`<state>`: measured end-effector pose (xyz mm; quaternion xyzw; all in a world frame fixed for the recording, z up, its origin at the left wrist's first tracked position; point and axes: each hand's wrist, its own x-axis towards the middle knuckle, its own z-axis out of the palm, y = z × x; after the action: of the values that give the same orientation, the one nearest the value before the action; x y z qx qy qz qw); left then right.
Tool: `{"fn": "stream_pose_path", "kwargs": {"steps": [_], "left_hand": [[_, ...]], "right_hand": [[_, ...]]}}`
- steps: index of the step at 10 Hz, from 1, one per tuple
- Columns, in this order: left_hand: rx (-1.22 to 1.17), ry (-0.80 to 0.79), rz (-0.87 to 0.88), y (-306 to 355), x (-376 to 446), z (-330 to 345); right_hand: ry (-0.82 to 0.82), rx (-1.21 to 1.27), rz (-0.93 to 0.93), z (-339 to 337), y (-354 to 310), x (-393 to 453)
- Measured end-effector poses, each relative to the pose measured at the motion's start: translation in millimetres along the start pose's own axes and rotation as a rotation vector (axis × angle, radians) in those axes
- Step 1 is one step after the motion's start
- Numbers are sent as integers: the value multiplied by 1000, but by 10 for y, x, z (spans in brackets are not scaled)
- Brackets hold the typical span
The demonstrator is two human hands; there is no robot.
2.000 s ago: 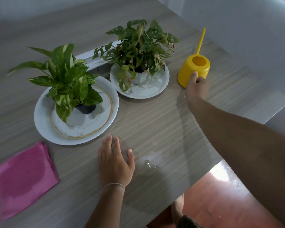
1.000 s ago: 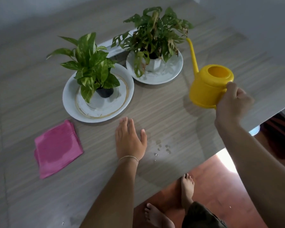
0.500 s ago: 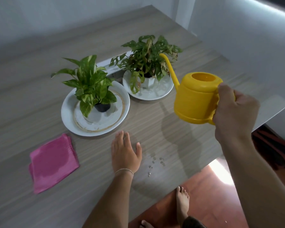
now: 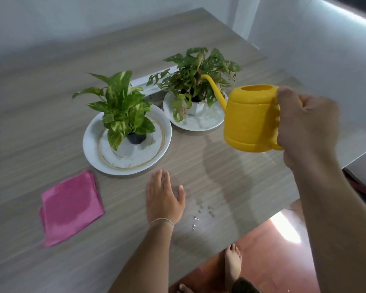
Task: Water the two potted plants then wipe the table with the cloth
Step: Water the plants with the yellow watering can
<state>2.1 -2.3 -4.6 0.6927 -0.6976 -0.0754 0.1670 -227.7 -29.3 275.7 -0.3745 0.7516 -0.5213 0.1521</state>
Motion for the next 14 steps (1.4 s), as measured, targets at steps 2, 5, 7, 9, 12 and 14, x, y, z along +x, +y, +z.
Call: {"fn": "stream_pose_path", "kwargs": {"steps": [2,5,7,9,12,14], "left_hand": [[11,-15,-7,-4,-9,-2],[7,-13,-3,-3,-9,-2],[6,-19,-7,7,-6,-11],[2,-23,1,-8,-7,-10],[-1,-25,0,-9,-5,-25],[-2,-30,-9,10,-5,-39]], "right_hand": [[-38,-15,14,32,9,-18],[1,-64,-12,79,-174,17],[22,-39,-42,104,-230,56],[15,4,-66,146,-290,45],[36,3,-92,94,-320,-20],[79,-18,-56,-16,-244,-10]]}}
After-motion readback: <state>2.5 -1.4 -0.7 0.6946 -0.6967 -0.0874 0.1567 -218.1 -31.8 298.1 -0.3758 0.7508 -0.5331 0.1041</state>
